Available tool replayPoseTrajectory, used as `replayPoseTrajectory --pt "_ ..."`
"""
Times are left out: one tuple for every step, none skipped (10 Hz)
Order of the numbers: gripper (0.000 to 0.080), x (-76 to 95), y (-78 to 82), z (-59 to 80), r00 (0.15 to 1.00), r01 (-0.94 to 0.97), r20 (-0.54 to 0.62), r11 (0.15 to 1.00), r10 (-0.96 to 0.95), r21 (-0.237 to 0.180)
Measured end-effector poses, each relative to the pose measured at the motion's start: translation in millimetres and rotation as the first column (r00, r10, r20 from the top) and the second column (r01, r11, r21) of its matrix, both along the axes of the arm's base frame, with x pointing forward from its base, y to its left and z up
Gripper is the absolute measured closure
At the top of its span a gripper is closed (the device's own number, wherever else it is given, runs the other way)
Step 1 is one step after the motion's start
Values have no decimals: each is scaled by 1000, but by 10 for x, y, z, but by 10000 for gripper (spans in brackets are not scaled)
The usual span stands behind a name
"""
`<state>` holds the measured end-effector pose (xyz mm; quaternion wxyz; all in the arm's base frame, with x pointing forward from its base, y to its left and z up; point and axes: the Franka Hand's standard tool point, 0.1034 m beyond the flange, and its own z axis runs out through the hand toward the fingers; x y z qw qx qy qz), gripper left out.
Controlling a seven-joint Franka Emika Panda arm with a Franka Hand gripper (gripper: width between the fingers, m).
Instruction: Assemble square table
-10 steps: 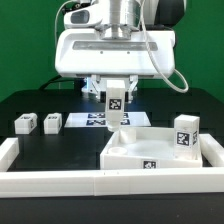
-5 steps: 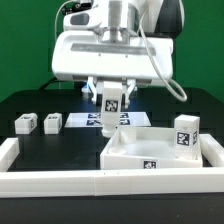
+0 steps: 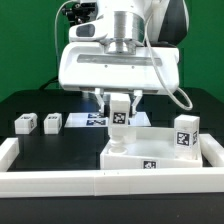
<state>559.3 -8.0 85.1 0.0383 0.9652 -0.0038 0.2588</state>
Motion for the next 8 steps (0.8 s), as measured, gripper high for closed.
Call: replayPoseTrajectory --pt "511 0 3 0 1000 -1 0 1000 1 0" --pt "511 -1 0 -1 1000 -1 0 1000 1 0" --pt "511 -1 -1 -1 1000 -1 -1 1000 1 0" --pt "511 -1 -1 -1 1000 -1 -1 1000 1 0" --pt "511 -1 -1 -1 1000 -1 -1 1000 1 0" --pt "511 -4 -1 -15 1000 -3 -2 1000 3 -2" --pt "511 -9 -2 -53 1000 -7 -8 1000 7 -5" --pt "511 5 0 -62 1000 -10 -8 1000 9 -7"
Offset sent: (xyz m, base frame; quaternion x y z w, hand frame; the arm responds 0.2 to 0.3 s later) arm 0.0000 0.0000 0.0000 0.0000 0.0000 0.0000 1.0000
